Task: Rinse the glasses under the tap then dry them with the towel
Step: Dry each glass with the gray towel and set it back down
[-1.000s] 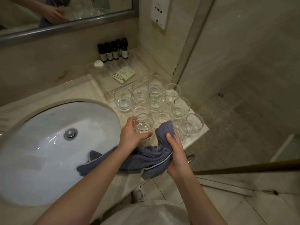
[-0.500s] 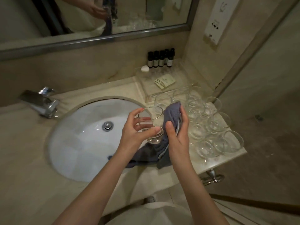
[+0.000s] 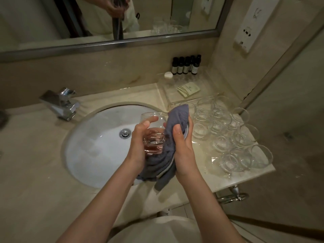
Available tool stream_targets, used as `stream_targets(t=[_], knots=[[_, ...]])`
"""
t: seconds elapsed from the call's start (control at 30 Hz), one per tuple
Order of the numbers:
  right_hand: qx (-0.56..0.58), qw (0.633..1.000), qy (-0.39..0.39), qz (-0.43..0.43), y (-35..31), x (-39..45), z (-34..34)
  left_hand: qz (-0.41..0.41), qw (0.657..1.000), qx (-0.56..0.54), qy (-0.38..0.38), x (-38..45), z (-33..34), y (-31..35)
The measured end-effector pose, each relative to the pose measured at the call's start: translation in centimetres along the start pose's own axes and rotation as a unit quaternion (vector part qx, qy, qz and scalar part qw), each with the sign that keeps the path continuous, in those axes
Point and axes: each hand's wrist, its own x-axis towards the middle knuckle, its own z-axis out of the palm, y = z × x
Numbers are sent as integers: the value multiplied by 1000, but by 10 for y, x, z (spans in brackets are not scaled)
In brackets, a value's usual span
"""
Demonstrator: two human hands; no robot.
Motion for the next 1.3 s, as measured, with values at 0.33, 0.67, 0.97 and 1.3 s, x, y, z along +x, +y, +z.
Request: stream_targets(t=[0.33, 0.67, 0.97, 1.3], knots=[[56, 994, 22, 93, 6, -1, 5, -55, 996, -62, 45, -19, -7, 5], [42, 996, -3, 74, 5, -6, 16, 104, 985, 45, 133, -21, -20, 14], [70, 990, 4, 121, 9, -5, 14, 45, 980, 94, 169, -24, -13, 8], [38, 994, -2, 98, 7, 1, 15, 47, 972, 160, 166, -29, -19, 12]])
